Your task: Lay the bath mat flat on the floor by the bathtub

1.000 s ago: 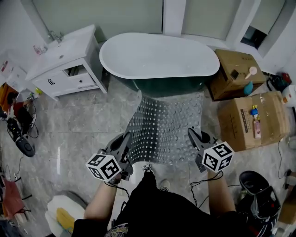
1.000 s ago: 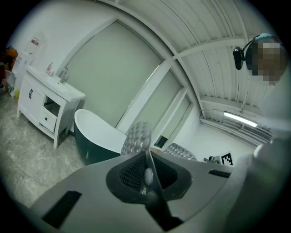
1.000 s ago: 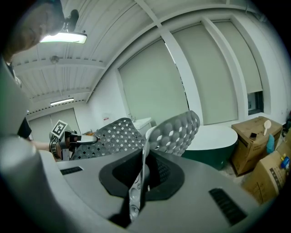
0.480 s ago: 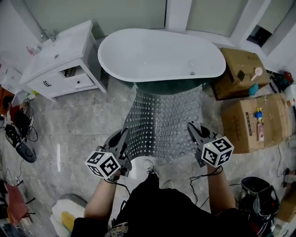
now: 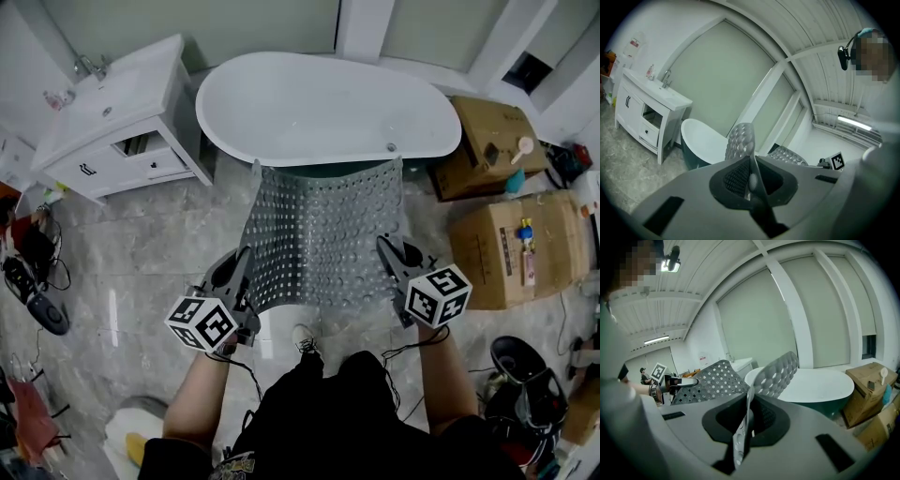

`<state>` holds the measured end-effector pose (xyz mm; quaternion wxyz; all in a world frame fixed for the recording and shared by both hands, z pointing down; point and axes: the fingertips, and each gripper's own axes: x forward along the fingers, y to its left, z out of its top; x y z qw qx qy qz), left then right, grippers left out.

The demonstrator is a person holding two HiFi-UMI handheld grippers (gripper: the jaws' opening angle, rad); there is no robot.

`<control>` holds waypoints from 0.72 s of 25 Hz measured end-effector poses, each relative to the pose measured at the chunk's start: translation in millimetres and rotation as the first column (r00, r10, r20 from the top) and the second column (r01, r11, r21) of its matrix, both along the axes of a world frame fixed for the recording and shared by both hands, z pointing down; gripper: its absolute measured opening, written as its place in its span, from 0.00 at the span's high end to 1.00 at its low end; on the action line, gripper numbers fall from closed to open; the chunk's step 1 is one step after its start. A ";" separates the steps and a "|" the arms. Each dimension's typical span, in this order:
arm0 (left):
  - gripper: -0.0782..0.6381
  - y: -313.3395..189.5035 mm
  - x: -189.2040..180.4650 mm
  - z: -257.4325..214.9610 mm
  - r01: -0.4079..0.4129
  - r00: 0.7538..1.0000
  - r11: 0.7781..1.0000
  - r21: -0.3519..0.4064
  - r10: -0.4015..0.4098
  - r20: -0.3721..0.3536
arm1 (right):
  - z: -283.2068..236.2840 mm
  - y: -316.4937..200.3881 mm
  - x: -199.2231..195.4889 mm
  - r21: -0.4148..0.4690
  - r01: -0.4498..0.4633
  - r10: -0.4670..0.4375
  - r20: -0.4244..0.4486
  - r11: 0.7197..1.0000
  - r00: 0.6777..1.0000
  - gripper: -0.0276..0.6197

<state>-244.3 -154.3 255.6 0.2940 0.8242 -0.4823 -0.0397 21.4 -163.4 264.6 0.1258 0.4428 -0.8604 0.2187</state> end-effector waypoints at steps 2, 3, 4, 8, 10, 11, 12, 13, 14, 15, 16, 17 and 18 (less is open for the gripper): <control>0.85 -7.0 -3.1 1.5 0.007 1.000 1.000 0.006 -0.007 -0.004 | 0.8 -6.4 -1.7 0.001 0.000 0.000 -0.005 1.000 1.000 0.91; 0.85 -9.5 -4.2 2.7 0.011 1.000 1.000 0.008 -0.011 -0.006 | 1.5 -9.1 -1.8 0.001 0.000 0.000 -0.008 1.000 1.000 0.91; 0.85 -11.6 -4.8 4.5 0.014 1.000 1.000 0.009 -0.014 -0.007 | 2.4 -11.7 -1.0 0.001 -0.002 0.002 -0.011 1.000 1.000 0.91; 0.85 -19.3 -1.4 12.5 0.033 0.999 0.999 0.007 -0.033 -0.017 | 9.0 -20.8 8.3 -0.003 -0.004 0.004 -0.021 1.000 1.000 0.91; 0.85 -22.0 5.5 16.6 0.042 0.999 0.999 0.006 -0.042 -0.023 | 14.6 -23.4 16.4 -0.008 0.001 -0.001 -0.026 1.000 1.000 0.91; 0.85 -23.5 10.4 18.8 0.046 0.999 0.999 0.005 -0.046 -0.024 | 17.9 -25.2 22.0 -0.012 0.002 -0.002 -0.027 1.000 1.000 0.91; 0.85 -25.2 16.1 21.2 0.051 0.998 0.999 0.005 -0.051 -0.023 | 21.2 -27.8 28.3 -0.015 0.004 -0.004 -0.027 1.000 1.000 0.91; 0.85 -27.2 22.1 23.9 0.057 0.998 0.998 0.004 -0.056 -0.022 | 24.7 -31.0 34.9 -0.018 0.006 -0.006 -0.025 1.000 1.000 0.91; 0.85 -29.2 28.2 27.0 0.062 0.998 0.998 0.002 -0.062 -0.019 | 28.4 -34.4 41.6 -0.022 0.008 -0.008 -0.023 1.000 1.000 0.91; 0.85 -31.5 34.2 30.3 0.068 0.998 0.998 0.000 -0.068 -0.015 | 32.5 -37.7 48.1 -0.027 0.009 -0.010 -0.021 1.000 1.000 0.91; 0.85 -34.2 40.0 33.9 0.074 0.997 0.997 -0.004 -0.074 -0.012 | 36.9 -41.1 54.5 -0.032 0.011 -0.011 -0.019 0.999 1.000 0.91; 0.85 -37.1 45.6 37.6 0.083 0.996 0.996 -0.010 -0.083 -0.012 | 41.6 -44.5 61.1 -0.038 0.012 -0.013 -0.018 0.999 1.000 0.91; 0.85 -40.3 51.2 41.6 0.094 0.995 0.995 -0.016 -0.094 -0.014 | 46.5 -48.0 68.0 -0.044 0.016 -0.016 -0.018 0.999 1.000 0.91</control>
